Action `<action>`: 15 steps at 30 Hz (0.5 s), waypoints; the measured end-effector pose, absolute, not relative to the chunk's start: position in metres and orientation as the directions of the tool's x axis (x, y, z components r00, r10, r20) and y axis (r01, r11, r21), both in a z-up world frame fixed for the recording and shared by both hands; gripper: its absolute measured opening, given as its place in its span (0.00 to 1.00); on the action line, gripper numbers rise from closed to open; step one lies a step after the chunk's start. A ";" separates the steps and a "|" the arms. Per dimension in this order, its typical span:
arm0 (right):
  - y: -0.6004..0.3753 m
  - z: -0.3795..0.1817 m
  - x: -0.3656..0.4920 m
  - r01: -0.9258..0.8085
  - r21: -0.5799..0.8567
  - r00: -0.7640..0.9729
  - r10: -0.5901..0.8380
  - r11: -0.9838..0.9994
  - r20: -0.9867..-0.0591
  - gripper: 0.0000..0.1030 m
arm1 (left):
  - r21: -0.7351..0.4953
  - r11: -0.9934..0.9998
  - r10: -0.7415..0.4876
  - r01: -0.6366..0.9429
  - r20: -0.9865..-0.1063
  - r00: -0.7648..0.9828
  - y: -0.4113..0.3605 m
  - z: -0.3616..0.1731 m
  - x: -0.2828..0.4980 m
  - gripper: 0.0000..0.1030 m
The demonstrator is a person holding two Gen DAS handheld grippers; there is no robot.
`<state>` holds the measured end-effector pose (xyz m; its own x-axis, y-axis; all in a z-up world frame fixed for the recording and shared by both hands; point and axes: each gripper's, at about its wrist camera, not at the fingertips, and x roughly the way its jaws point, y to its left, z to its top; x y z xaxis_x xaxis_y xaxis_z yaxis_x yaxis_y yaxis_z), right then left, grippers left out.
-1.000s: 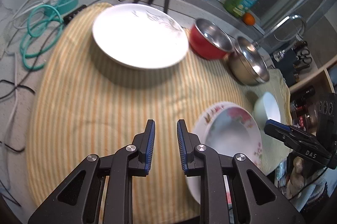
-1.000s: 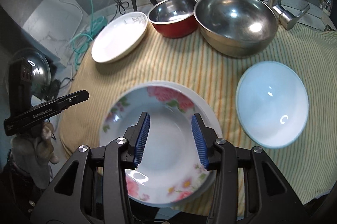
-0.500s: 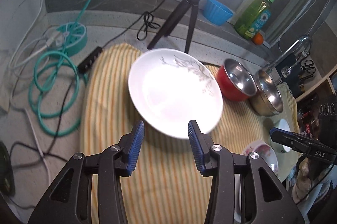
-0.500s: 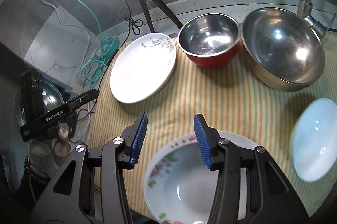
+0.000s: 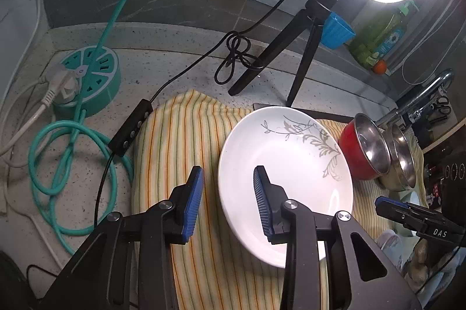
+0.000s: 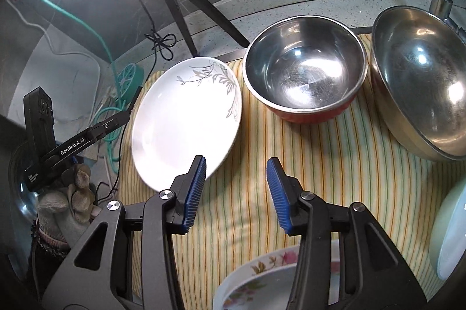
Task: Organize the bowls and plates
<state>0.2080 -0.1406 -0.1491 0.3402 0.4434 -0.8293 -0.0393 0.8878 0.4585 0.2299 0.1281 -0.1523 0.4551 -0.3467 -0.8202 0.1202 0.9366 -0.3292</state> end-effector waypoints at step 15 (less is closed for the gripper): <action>-0.133 -0.170 0.229 -0.011 0.479 0.308 0.459 0.878 -0.833 0.23 | -0.348 0.929 -0.369 0.129 -0.835 0.408 0.130 -0.170 0.250 0.16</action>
<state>0.2289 -0.1329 -0.1704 0.3081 0.4589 -0.8334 -0.0113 0.8777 0.4791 0.2495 0.1300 -0.1701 0.4080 -0.3695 -0.8349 0.1287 0.9286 -0.3481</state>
